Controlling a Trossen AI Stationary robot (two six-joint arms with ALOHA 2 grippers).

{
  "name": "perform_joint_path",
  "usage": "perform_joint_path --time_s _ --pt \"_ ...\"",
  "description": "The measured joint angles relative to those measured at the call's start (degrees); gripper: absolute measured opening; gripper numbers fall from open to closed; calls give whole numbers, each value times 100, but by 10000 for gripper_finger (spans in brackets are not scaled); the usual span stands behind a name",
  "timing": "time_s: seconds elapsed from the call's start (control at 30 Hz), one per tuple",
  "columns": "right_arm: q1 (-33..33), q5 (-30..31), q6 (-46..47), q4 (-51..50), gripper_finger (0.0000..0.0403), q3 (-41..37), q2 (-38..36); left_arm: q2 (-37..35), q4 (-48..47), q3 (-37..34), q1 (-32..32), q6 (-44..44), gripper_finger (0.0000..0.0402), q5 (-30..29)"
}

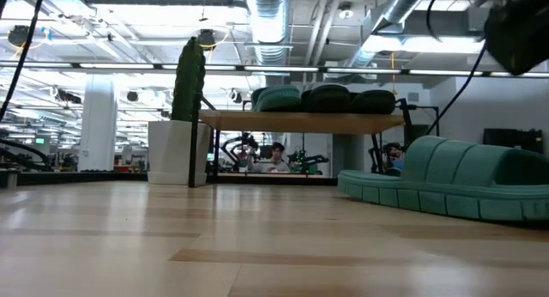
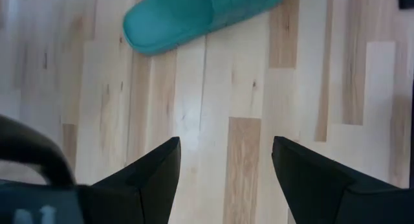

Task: Pick and place slides into the shelf
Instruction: Put the green slipper on the shelf beside the green slipper

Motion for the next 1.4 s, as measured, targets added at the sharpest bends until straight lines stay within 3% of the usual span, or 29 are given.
perform_joint_path --time_s 0.2,0.6,0.83,1.0,1.2,1.4 --pt "73 137 -53 11 0 292 -9 0 -139 0 0 13 231 40" --pt "-229 804 -1059 23 0 387 -11 0 -116 0 0 171 231 -169" --pt "-278 917 -1339 953 0 387 -11 0 -111 0 7 278 231 -308" --pt "-314 1382 -514 1980 0 387 4 0 -63 0 9 130 231 -357" --pt "-355 2373 985 2032 0 387 7 0 33 0 11 -406 231 -441" --pt "-346 2589 2124 2083 0 398 254 0 39 0 11 -519 231 -414"
